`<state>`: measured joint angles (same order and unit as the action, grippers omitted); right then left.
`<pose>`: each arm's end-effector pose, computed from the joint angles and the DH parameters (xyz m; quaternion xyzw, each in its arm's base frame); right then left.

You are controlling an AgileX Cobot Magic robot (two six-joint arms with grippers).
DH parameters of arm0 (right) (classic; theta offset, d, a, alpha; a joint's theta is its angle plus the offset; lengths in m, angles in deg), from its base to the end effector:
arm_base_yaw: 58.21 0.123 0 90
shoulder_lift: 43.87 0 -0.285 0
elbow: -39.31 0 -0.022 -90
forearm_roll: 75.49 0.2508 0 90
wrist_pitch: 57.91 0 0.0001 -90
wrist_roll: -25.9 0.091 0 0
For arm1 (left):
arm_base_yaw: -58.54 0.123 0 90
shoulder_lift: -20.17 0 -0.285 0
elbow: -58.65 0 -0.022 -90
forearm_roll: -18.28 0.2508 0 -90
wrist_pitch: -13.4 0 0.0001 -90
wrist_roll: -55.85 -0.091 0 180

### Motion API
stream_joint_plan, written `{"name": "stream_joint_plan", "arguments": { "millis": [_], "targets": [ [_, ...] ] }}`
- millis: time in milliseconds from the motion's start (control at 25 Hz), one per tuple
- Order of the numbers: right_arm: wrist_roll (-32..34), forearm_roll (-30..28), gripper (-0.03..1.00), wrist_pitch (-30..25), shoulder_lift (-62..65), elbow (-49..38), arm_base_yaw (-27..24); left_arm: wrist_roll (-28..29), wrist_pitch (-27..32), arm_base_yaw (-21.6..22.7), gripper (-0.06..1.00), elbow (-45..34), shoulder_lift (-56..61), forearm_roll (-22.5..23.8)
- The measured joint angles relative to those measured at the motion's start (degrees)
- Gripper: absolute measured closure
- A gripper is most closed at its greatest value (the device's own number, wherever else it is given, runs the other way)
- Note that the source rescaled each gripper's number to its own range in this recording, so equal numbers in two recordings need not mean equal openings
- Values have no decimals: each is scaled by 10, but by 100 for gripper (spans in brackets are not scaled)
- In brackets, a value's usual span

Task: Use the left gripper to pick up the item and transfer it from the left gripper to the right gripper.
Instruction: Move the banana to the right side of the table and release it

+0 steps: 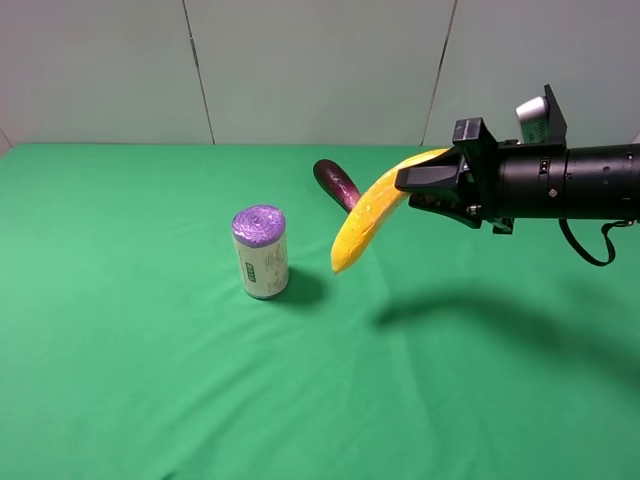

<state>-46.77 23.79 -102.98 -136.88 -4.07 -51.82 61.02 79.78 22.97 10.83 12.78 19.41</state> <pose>0.2470 0.0917 0.2019 0.0082 0.8463 0.4504 0.2842 -0.0086 0.0082 0.2731 0.2279 0.8426 -0.1606 0.4608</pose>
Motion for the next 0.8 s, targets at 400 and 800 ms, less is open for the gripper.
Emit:
{"name": "stream_joint_plan", "arguments": {
  "millis": [400, 800],
  "targets": [
    [2, -16, 93, 0, 0, 0, 0, 0, -7, 57, -2, 0, 0, 2],
    [11, -19, 93, 5, 0, 0, 0, 0, -8, 216, -2, 0, 0, 2]
  ]
}}
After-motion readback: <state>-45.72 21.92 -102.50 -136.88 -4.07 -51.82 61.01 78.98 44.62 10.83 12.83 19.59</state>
